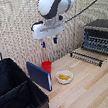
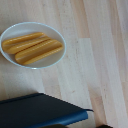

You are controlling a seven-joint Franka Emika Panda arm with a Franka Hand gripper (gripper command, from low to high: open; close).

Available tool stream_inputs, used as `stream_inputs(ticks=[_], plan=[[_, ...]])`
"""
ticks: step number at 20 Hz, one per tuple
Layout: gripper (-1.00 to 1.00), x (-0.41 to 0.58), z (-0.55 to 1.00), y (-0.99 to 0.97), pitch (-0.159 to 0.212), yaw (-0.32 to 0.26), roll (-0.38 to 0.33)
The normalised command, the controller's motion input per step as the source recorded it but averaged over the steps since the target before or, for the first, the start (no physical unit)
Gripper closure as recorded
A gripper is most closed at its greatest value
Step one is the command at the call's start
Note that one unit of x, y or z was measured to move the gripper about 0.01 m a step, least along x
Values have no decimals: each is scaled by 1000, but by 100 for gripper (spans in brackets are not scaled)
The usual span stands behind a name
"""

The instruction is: Gently stretch your hand towards the oven tray's handle, obtaining a firm grip, and draw it cautiously out of the oven. Transition your grip to the hot dog bowl, gingerly seizing the edge, and elevate it from the surface. Hover the bowl over the tray, delicately lower it, and temper your grip, establishing the bowl's equilibrium.

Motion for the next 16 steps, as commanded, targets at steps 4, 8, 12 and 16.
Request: stream_inputs(ticks=[4, 8, 12, 16], plan=[[-100, -36, 29, -164, -17, 176, -223], [-100, -41, 70, -217, -21, 174, -270], [-100, -40, 75, -194, -41, 171, -283], [-100, -3, 51, -164, -65, 164, -296]])
